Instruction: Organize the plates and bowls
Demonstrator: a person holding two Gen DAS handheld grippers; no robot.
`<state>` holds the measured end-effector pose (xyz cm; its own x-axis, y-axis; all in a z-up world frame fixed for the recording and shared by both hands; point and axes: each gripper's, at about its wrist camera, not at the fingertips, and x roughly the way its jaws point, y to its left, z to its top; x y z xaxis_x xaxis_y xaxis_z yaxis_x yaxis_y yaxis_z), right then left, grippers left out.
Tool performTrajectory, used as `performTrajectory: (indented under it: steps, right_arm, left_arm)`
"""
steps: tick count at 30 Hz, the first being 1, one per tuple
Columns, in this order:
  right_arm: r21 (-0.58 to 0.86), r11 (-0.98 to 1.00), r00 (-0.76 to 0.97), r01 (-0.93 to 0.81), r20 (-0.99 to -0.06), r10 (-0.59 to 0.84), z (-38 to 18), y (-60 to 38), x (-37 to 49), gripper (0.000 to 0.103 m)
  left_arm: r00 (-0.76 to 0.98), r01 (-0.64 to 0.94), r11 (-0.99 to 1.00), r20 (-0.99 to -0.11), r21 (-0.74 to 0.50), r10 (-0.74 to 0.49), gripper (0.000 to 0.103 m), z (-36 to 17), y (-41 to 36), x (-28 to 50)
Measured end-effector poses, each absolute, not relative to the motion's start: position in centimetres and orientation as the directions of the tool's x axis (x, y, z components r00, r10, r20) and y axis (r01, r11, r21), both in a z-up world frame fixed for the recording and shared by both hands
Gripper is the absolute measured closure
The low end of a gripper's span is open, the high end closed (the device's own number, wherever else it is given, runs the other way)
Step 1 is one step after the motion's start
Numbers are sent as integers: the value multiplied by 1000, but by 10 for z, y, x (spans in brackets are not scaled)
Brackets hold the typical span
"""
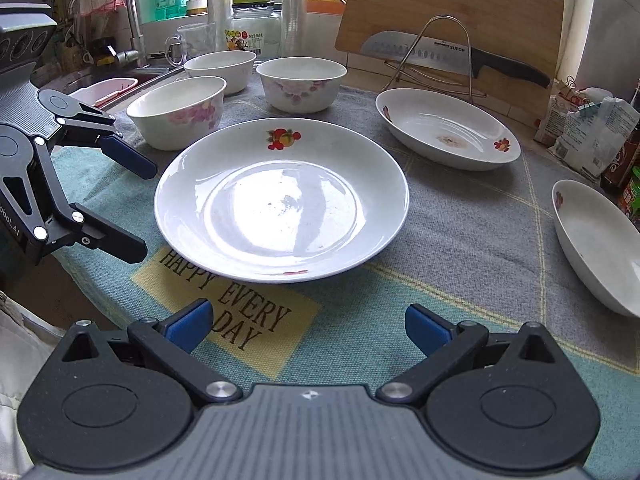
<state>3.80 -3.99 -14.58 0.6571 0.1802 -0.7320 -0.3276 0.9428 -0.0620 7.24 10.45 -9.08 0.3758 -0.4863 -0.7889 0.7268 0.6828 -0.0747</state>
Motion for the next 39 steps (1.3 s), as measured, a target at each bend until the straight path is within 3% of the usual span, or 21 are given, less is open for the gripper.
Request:
performTrajectory:
  steps: [8, 10, 24, 39]
  right_arm:
    - [22, 948, 641, -319, -731, 233, -128, -60, 54, 0]
    - [55, 946, 636, -318, -727, 256, -126, -62, 62, 0]
    - [228, 908, 487, -350, -784, 385, -144, -60, 137, 0]
    - [284, 850, 369, -442, -807, 462, -140, -57, 186, 0]
  left_arm:
    - [451, 721, 693, -765, 8, -460, 5, -105, 91, 70]
    - [453, 722, 692, -761, 7, -464, 1, -107, 88, 71]
    - [488, 718, 696, -722, 14, -489, 0, -112, 83, 74]
    - [496, 724, 690, -705, 14, -507, 0, -114, 85, 72]
